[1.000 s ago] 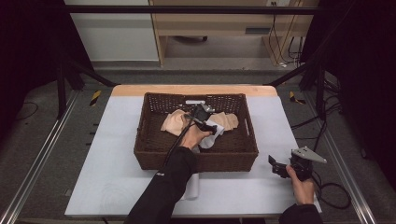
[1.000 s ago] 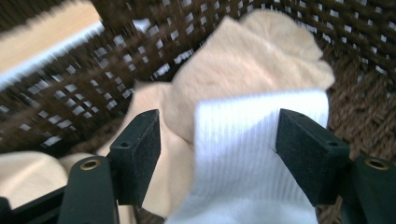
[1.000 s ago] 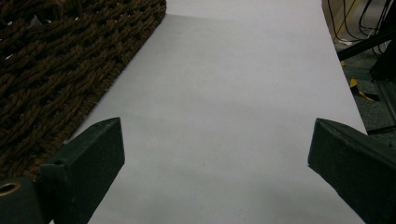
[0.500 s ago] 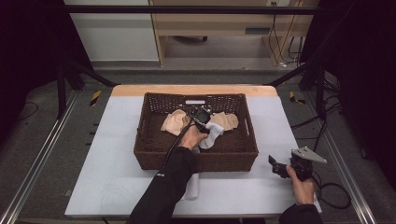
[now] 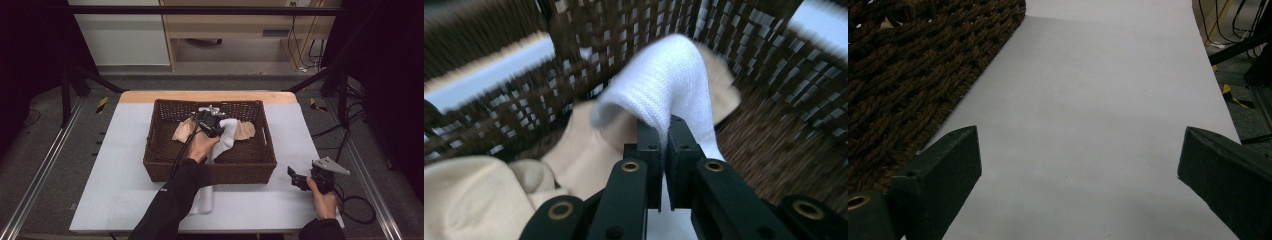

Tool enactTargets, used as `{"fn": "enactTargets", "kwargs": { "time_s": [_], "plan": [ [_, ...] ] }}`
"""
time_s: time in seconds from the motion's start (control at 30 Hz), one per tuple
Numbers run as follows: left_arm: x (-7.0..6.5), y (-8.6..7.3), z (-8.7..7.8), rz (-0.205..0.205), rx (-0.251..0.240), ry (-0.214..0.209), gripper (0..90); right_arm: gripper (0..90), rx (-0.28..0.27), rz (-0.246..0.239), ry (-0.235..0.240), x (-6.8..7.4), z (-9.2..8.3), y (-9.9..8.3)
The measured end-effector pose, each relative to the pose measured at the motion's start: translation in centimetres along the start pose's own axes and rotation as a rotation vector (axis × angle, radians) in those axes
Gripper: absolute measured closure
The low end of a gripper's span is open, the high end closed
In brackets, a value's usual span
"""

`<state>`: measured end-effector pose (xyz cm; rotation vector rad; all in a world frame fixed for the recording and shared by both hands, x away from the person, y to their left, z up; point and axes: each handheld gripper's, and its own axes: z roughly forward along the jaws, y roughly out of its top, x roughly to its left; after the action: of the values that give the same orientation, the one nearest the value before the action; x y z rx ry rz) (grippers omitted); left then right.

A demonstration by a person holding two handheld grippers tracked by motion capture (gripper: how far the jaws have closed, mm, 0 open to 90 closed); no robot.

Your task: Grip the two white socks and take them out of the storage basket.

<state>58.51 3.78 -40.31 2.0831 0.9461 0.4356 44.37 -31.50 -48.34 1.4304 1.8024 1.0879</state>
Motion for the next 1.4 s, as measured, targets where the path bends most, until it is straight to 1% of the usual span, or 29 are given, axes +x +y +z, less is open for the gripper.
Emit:
{"fn": "enactTargets", "kwargs": {
  "time_s": [0.03,0.07,0.2,0.3,0.33,0.37,0.5,0.53,0.57,0.6,0.7,0.77,0.8,0.83,1.03,1.1,1.13,1.17,1.23,1.4],
  "plan": [
    [0.0,0.1,-0.4,0.002,-0.018,-0.006,86.1,4.1,0.000,-0.001,-0.001,0.0,0.0,0.0],
    [-0.1,0.4,-1.1,0.011,-0.052,-0.006,86.2,4.1,-0.001,0.000,-0.001,0.0,0.0,0.0],
    [-0.5,1.0,-3.8,0.026,-0.150,-0.037,86.1,4.2,0.002,0.000,0.001,0.0,0.0,0.0],
    [-0.9,1.4,-6.3,0.041,-0.221,-0.053,86.1,4.2,0.001,-0.002,0.000,0.0,0.0,0.0],
    [-1.0,1.5,-7.1,0.051,-0.246,-0.052,86.1,4.2,0.001,-0.002,0.000,0.0,0.0,0.0],
    [-1.1,1.6,-7.8,0.053,-0.262,-0.056,86.1,4.2,0.002,-0.002,0.001,0.0,0.0,0.0],
    [-1.4,1.9,-10.7,0.081,-0.331,-0.038,86.1,4.2,0.004,0.003,0.002,0.0,0.0,0.0],
    [-1.5,2.0,-11.5,0.081,-0.345,-0.044,86.1,4.2,0.004,0.003,0.003,0.0,0.0,0.0],
    [-1.5,2.1,-12.5,0.094,-0.364,-0.037,86.1,4.2,0.005,0.002,0.003,0.0,0.1,0.0],
    [-1.5,2.1,-12.5,0.094,-0.364,-0.037,86.0,4.2,0.005,0.002,0.003,0.0,0.1,0.0],
    [-1.5,2.1,-13.9,0.096,-0.387,-0.035,86.0,4.2,0.007,0.001,0.002,0.0,0.1,0.0],
    [-1.5,2.1,-14.9,0.091,-0.417,-0.033,86.0,4.3,0.007,-0.001,0.002,0.0,0.1,0.0],
    [-1.6,2.2,-16.0,0.086,-0.439,-0.038,86.0,4.3,0.007,-0.002,0.002,0.0,0.1,0.0],
    [-1.6,2.2,-16.0,0.086,-0.439,-0.038,86.0,4.3,0.007,-0.002,0.002,0.0,0.1,0.0],
    [-2.0,2.3,-18.9,0.078,-0.522,-0.050,86.0,4.3,0.007,-0.002,0.001,0.0,0.1,0.0],
    [-2.3,2.3,-19.8,0.086,-0.541,-0.054,85.9,4.3,0.010,-0.001,0.004,0.0,0.1,0.0],
    [-2.6,2.3,-20.6,0.096,-0.552,-0.061,85.9,4.3,0.010,-0.001,0.005,0.0,0.1,0.0],
    [-2.6,2.3,-20.6,0.096,-0.552,-0.061,85.9,4.3,0.010,-0.001,0.005,0.0,0.1,0.0],
    [-3.1,2.3,-21.5,0.107,-0.567,-0.061,85.9,4.3,0.010,-0.001,0.004,0.0,0.1,0.0],
    [-3.8,2.2,-23.4,0.118,-0.597,-0.076,85.9,4.3,0.010,-0.002,0.003,0.0,0.1,0.0]
  ]
}}
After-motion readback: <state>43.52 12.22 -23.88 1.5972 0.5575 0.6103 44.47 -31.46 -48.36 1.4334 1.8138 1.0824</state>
